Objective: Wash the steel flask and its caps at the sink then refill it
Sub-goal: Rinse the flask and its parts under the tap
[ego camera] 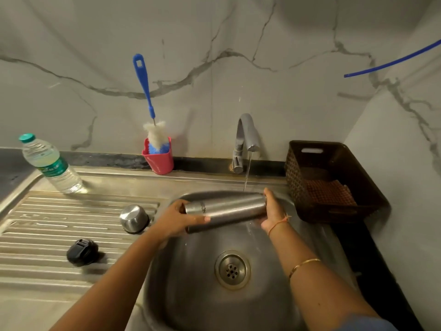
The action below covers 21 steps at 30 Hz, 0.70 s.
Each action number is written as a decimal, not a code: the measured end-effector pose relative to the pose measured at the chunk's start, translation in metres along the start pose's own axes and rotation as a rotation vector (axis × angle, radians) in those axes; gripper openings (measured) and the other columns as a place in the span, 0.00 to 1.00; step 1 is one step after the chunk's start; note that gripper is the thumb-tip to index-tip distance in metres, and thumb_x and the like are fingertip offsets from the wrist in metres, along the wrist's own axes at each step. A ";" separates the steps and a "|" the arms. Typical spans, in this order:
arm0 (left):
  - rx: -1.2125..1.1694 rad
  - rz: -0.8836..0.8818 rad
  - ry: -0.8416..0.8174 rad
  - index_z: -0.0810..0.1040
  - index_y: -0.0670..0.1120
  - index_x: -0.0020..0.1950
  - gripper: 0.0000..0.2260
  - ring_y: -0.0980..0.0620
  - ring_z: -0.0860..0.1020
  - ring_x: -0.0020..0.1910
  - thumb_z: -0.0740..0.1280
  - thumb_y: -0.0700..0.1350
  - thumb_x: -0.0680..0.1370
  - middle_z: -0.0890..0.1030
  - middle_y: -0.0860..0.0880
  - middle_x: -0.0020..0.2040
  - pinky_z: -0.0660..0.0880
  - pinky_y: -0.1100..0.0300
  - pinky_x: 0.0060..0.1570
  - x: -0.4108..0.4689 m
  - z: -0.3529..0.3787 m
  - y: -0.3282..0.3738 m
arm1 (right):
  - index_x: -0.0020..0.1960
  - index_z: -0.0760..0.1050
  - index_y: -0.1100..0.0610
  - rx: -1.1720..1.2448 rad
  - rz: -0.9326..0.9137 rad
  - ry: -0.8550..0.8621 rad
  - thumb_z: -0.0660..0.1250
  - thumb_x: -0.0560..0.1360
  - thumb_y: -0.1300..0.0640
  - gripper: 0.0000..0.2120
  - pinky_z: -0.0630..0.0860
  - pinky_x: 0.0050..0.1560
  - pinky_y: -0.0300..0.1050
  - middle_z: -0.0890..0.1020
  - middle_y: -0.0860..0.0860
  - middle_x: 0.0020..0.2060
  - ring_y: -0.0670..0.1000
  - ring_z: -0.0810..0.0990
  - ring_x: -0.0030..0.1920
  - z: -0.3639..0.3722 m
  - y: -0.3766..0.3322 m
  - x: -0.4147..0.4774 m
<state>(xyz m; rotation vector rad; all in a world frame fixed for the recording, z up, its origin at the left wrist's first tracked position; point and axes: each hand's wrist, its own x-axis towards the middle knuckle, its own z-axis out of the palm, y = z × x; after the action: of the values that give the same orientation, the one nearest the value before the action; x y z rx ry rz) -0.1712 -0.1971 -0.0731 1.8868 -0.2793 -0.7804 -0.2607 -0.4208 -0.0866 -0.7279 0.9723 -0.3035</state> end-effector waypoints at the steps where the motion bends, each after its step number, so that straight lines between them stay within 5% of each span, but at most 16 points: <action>1: -0.022 0.040 0.057 0.71 0.54 0.55 0.35 0.47 0.78 0.53 0.81 0.61 0.54 0.77 0.48 0.54 0.80 0.48 0.51 -0.002 -0.003 0.002 | 0.63 0.67 0.58 0.042 0.038 0.003 0.67 0.75 0.49 0.22 0.72 0.62 0.59 0.74 0.59 0.56 0.60 0.74 0.60 -0.001 0.005 -0.002; 3: -0.005 0.104 0.122 0.70 0.55 0.57 0.38 0.48 0.77 0.54 0.79 0.65 0.52 0.76 0.50 0.56 0.79 0.47 0.53 -0.007 -0.004 0.006 | 0.62 0.66 0.59 0.075 0.109 0.013 0.63 0.77 0.49 0.19 0.71 0.63 0.58 0.73 0.60 0.55 0.61 0.73 0.61 0.002 0.016 -0.009; 6: 0.040 0.220 0.222 0.67 0.55 0.60 0.33 0.53 0.72 0.54 0.80 0.55 0.61 0.72 0.56 0.54 0.73 0.58 0.54 -0.017 -0.002 0.013 | 0.53 0.69 0.60 -0.077 0.176 0.002 0.60 0.79 0.51 0.11 0.72 0.59 0.56 0.73 0.60 0.50 0.60 0.73 0.57 0.006 0.029 -0.019; 10: 0.161 0.417 0.202 0.68 0.57 0.61 0.33 0.56 0.75 0.53 0.81 0.50 0.62 0.74 0.57 0.56 0.74 0.59 0.53 -0.021 -0.003 0.024 | 0.37 0.70 0.59 -0.851 -0.035 -0.035 0.60 0.73 0.65 0.08 0.68 0.43 0.45 0.71 0.55 0.35 0.51 0.71 0.38 0.013 0.025 -0.025; 13: 0.285 0.508 0.069 0.66 0.58 0.63 0.36 0.59 0.74 0.55 0.81 0.48 0.62 0.73 0.58 0.57 0.74 0.60 0.56 -0.022 -0.002 0.031 | 0.52 0.71 0.58 -0.998 -0.237 -0.241 0.61 0.73 0.71 0.12 0.70 0.44 0.41 0.75 0.54 0.46 0.50 0.74 0.45 0.020 0.013 -0.043; 16: 0.334 0.549 -0.033 0.63 0.57 0.66 0.39 0.60 0.72 0.56 0.81 0.44 0.62 0.72 0.60 0.57 0.72 0.62 0.59 -0.026 -0.001 0.039 | 0.74 0.55 0.52 -1.013 -0.270 -0.576 0.71 0.68 0.68 0.41 0.72 0.62 0.51 0.66 0.55 0.69 0.56 0.66 0.68 0.023 0.006 -0.055; 18: 0.325 0.559 -0.068 0.62 0.54 0.68 0.41 0.61 0.72 0.57 0.80 0.42 0.62 0.71 0.60 0.58 0.70 0.66 0.58 -0.028 -0.002 0.044 | 0.76 0.49 0.46 -1.112 -0.313 -0.694 0.76 0.63 0.64 0.51 0.65 0.69 0.57 0.64 0.53 0.71 0.55 0.63 0.71 0.027 0.009 -0.063; 21: 0.258 0.562 -0.113 0.60 0.54 0.69 0.42 0.57 0.71 0.59 0.79 0.38 0.64 0.70 0.56 0.60 0.71 0.64 0.59 -0.033 -0.006 0.050 | 0.74 0.53 0.48 -1.047 -0.405 -0.684 0.79 0.61 0.61 0.50 0.67 0.68 0.54 0.70 0.49 0.66 0.52 0.69 0.67 0.035 0.019 -0.079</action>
<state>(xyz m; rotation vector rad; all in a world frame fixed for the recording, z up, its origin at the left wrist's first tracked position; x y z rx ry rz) -0.1848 -0.1978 -0.0147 1.8644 -0.9718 -0.4785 -0.2757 -0.3491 -0.0366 -1.8479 0.2504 0.1501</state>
